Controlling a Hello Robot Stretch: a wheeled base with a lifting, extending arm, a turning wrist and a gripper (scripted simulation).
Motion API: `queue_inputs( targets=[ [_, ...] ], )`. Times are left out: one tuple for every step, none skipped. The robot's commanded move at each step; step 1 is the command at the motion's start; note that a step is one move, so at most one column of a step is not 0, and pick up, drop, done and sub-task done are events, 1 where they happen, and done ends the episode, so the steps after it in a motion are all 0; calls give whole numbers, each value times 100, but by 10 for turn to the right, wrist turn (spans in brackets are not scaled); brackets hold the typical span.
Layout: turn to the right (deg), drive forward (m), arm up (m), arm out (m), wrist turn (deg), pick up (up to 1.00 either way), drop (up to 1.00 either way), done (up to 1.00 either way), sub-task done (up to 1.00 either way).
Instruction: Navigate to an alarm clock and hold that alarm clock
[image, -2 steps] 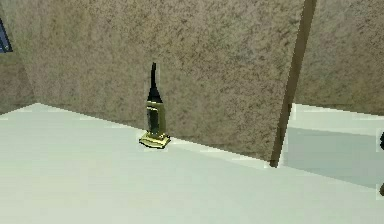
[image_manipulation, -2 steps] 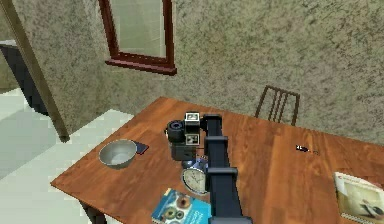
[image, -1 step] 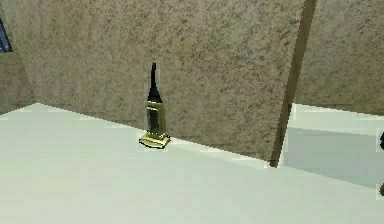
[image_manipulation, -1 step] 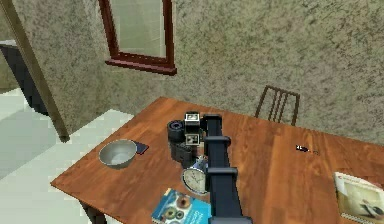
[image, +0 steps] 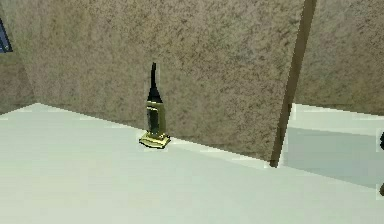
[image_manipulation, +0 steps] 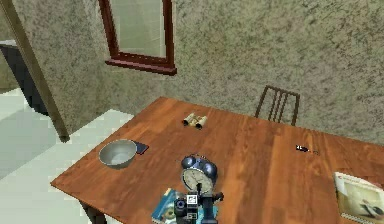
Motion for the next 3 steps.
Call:
queue_inputs(
  targets=[
    [0,0,0,0,0,100,0,0,0],
    [0,0,10,0,0,0,0,0,0],
    [0,0,0,0,0,0,0,100,0]
  ],
)
